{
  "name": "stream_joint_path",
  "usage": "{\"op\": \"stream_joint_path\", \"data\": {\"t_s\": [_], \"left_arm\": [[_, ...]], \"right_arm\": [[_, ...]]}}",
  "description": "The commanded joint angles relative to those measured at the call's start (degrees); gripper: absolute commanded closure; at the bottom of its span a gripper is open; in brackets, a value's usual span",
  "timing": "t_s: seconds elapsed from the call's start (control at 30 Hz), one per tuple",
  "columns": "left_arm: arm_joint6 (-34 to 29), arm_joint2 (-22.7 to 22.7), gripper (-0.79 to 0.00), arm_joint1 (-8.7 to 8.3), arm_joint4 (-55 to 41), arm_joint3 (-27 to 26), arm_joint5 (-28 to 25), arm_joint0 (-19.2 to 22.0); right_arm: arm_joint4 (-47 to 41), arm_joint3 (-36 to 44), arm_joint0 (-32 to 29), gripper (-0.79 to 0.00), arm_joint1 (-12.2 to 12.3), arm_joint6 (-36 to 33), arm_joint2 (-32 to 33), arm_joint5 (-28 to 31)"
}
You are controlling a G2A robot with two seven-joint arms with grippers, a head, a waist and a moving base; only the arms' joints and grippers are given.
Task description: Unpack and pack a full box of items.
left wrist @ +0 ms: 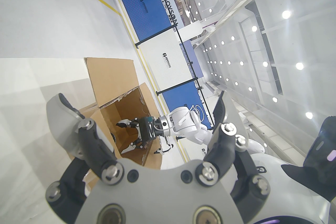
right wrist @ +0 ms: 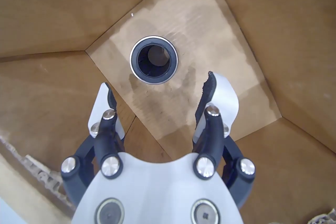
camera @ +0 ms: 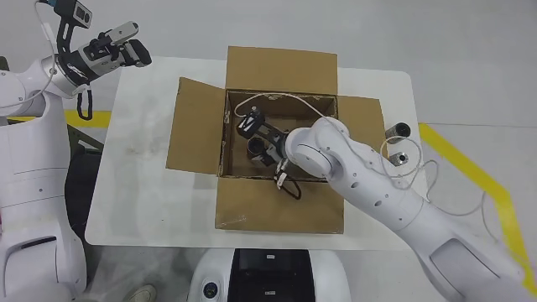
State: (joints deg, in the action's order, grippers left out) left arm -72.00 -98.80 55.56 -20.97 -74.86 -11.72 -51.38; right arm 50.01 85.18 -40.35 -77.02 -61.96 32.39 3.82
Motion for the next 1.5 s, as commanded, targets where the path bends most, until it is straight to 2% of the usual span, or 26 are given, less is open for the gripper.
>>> {"op": "stream_joint_path", "data": {"t_s": [0.0,0.23,0.87,0.93,1.0,1.03,1.23,1.27,1.3,1.33,1.47], "left_arm": [[0.00,0.00,-0.785,0.00,0.00,0.00,0.00,0.00],[0.00,0.00,-0.785,0.00,0.00,0.00,0.00,0.00],[0.00,0.00,-0.785,0.00,0.00,0.00,0.00,0.00],[0.00,0.00,-0.785,0.00,0.00,0.00,0.00,0.00],[0.00,0.00,-0.785,0.00,0.00,0.00,0.00,0.00],[0.00,0.00,-0.785,0.00,0.00,0.00,0.00,0.00],[0.00,0.00,-0.785,0.00,0.00,0.00,0.00,0.00],[0.00,0.00,-0.785,0.00,0.00,0.00,0.00,0.00],[0.00,0.00,-0.785,0.00,0.00,0.00,0.00,0.00],[0.00,0.00,-0.785,0.00,0.00,0.00,0.00,0.00],[0.00,0.00,-0.785,0.00,0.00,0.00,0.00,0.00]], "right_arm": [[-0.01,-1.05,0.26,-0.653,-0.50,0.31,-0.61,-0.24],[-0.26,-4.87,1.45,-0.674,-2.32,1.60,-2.08,-0.99],[0.09,-12.18,3.73,-0.625,-6.14,2.70,-3.67,-0.51],[0.20,-12.52,3.84,-0.588,-6.44,2.76,-3.72,-0.29],[0.35,-12.93,3.92,-0.483,-6.71,2.78,-3.74,-0.08],[0.41,-13.20,3.93,-0.391,-6.84,2.65,-3.78,0.10],[0.80,-13.60,3.89,-0.268,-7.17,1.49,-3.54,2.53],[0.83,-13.46,3.78,-0.203,-7.17,1.38,-3.35,2.66],[0.95,-13.29,3.71,-0.083,-7.16,1.29,-3.15,2.75],[1.09,-13.04,3.63,0.000,-7.14,1.12,-2.93,2.80],[1.26,-10.66,3.19,0.000,-6.70,0.15,-1.27,3.50]]}}
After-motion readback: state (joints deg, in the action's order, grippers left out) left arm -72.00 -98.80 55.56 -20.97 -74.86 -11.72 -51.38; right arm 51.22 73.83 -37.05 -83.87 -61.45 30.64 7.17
